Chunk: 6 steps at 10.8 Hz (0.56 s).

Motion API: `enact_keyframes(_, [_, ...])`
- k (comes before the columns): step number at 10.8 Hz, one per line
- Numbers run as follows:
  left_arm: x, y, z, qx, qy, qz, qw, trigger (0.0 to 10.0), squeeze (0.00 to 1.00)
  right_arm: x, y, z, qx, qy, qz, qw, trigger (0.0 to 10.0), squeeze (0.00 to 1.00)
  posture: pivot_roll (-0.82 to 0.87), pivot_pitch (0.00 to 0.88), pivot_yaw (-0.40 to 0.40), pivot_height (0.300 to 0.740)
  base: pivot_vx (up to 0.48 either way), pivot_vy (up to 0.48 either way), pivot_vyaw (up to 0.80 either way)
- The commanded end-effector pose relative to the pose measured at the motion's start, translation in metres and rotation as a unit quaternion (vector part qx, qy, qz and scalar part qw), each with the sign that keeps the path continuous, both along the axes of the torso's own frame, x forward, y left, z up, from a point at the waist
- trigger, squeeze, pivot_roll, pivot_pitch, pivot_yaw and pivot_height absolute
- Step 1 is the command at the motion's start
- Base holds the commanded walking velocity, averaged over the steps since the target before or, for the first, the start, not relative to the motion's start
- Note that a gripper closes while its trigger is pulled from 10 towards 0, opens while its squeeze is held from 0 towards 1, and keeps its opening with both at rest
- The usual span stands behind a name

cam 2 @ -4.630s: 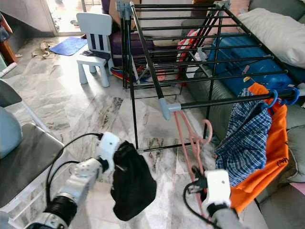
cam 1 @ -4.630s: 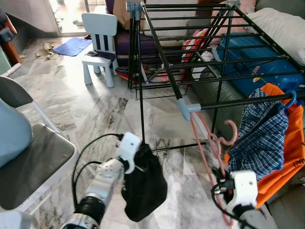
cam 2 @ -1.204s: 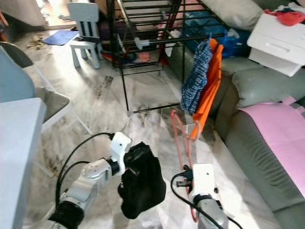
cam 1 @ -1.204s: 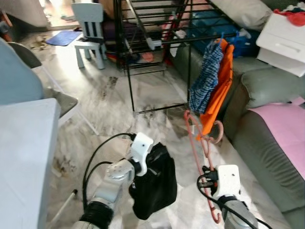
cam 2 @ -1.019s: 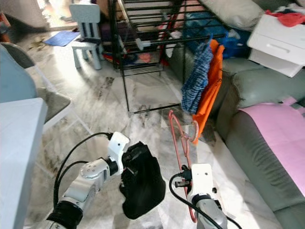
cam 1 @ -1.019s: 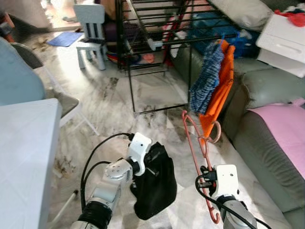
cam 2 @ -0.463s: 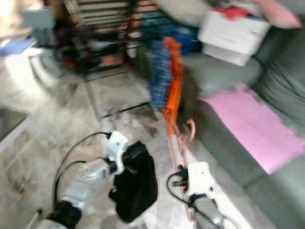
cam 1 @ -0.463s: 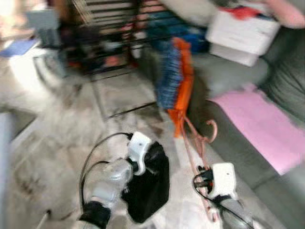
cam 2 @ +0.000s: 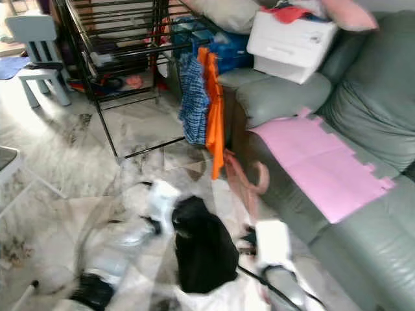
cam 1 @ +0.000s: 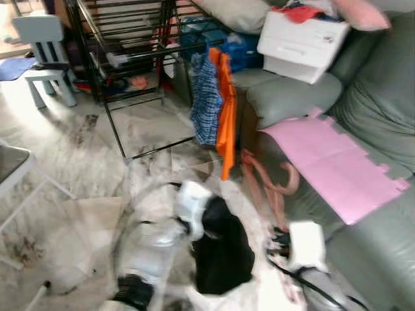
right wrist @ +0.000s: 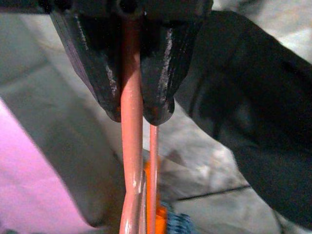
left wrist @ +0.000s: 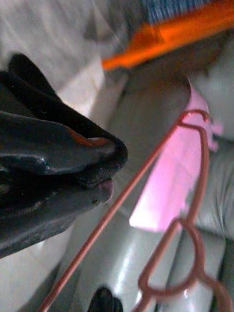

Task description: Hang hanger

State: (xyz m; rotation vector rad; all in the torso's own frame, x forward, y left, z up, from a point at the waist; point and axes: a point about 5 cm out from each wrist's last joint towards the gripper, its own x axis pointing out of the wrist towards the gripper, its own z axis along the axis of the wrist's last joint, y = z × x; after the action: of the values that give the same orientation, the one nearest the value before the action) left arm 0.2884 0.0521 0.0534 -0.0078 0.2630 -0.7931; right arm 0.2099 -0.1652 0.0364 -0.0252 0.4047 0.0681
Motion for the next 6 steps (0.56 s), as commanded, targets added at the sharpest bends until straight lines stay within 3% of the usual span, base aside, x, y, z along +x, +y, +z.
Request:
enact_keyframes(1, [0.007,0.006,0.007,0.013,-0.027,0.006,1.000,10.0,0.00,0.002,0.005,0.007,0.006,-0.014,0.006,1.000,10.0,0.00,0.01,0.000,-0.034,0.740,0.000,0.000,0.00])
enact_keyframes(4, [0.031,0.015,0.025,0.049,-0.086,0.009,0.995,10.0,0.00,0.000,0.006,0.006,0.006,-0.011,0.009,1.000,10.0,0.00,0.00,0.000,-0.029,0.740,0.000,0.000,0.00])
enact_keyframes(6, [0.047,0.022,0.037,0.052,-0.100,0.034,0.993,10.0,0.00,-0.001,0.007,0.006,0.007,-0.010,0.006,1.000,10.0,0.00,0.00,0.000,-0.020,0.740,0.000,0.000,0.00])
